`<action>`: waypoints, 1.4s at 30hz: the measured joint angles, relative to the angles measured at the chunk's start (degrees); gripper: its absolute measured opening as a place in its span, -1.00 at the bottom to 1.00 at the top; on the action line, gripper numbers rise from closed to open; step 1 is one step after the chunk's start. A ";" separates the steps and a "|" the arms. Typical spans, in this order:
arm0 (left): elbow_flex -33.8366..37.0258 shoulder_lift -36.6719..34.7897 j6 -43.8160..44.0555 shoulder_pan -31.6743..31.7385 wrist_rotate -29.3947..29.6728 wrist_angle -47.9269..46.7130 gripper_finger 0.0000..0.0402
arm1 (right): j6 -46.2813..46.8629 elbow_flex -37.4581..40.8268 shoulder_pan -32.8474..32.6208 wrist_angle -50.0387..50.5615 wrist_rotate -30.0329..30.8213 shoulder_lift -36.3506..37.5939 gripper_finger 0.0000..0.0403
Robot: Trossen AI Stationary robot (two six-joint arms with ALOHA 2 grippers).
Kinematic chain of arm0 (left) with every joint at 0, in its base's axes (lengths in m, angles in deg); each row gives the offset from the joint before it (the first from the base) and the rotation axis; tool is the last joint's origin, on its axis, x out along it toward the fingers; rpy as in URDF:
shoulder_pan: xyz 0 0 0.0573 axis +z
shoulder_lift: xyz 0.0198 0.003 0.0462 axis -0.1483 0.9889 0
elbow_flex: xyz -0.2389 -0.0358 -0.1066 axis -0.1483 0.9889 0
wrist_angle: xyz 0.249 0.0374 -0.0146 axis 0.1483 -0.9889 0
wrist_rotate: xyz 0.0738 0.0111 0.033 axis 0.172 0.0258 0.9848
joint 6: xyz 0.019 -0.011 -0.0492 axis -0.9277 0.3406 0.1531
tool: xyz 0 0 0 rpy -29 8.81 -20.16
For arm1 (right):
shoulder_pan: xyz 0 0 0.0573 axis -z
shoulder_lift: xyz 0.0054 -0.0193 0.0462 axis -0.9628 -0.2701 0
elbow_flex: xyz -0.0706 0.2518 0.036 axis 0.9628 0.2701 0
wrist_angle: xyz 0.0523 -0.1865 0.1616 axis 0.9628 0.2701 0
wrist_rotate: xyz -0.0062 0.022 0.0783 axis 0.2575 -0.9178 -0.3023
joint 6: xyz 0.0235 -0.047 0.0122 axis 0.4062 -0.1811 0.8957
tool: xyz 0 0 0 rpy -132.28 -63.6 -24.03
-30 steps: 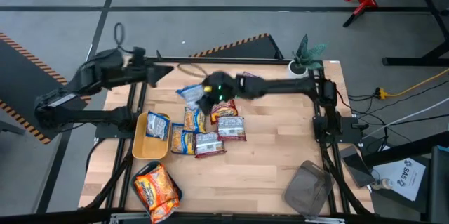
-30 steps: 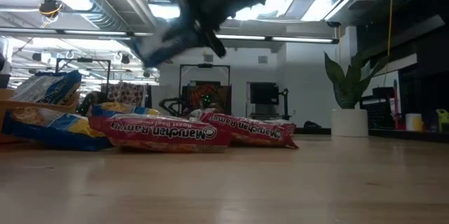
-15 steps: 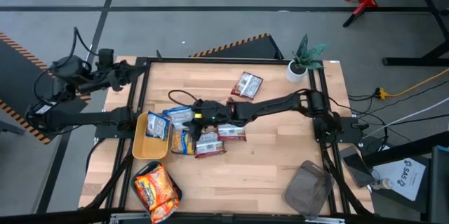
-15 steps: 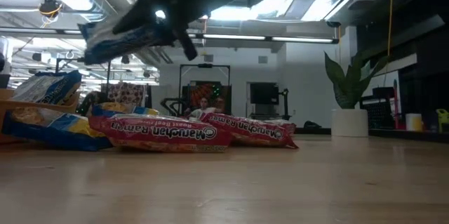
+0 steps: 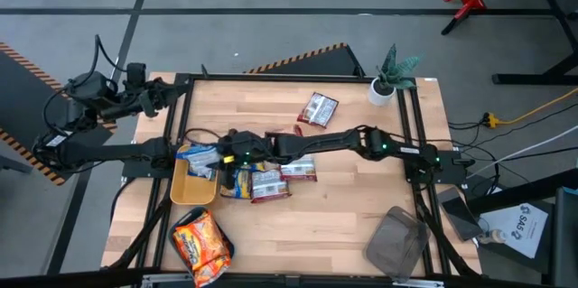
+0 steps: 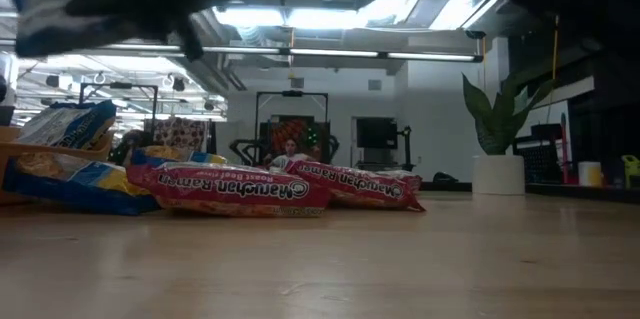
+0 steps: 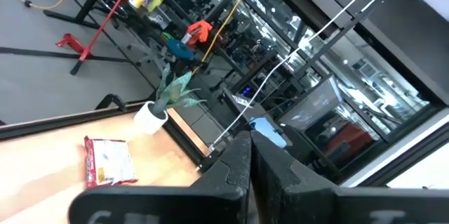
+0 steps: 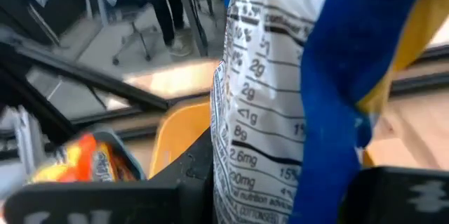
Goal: Sort Maruchan noodles
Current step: Put the blue noodle pack into the yellow bin
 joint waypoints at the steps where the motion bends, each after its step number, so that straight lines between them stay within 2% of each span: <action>1: 0.00 0.00 -0.07 0.01 0.06 -0.04 -1.00 | -0.26 -1.99 0.00 2.12 -0.22 -1.32 -0.51; 11: 0.02 0.02 -1.75 0.01 0.10 -1.59 -1.00 | -2.28 -1.75 0.00 5.29 0.38 -3.80 -0.51; 13: 0.02 0.02 -1.75 0.01 0.09 -1.58 -1.00 | -2.90 -1.73 0.00 5.26 1.77 -3.85 -0.42; 18: 0.02 0.02 -2.16 0.02 0.09 -1.57 -1.00 | -3.76 -1.75 0.40 3.10 1.32 -3.85 -0.04; 23: 0.02 0.02 -3.26 0.03 0.09 -1.58 -1.00 | -3.79 -1.75 0.95 2.33 -1.63 -3.85 0.05; 29: 0.02 0.02 -3.30 0.03 0.10 -1.59 -1.00 | -3.62 -1.75 1.64 2.43 0.99 -3.85 0.06; 34: 0.02 0.02 -4.77 0.03 0.10 -1.63 -1.00 | -2.64 -1.75 3.14 2.40 -1.33 -3.85 0.03; 38: 0.02 0.02 -5.71 0.03 0.10 -2.48 -1.00 | -1.69 -1.74 3.59 3.51 -2.58 -3.81 -0.11; 42: 0.07 0.02 -5.84 0.03 0.10 -3.09 -1.00 | -2.00 -1.75 3.42 3.89 -4.06 -3.80 -0.34</action>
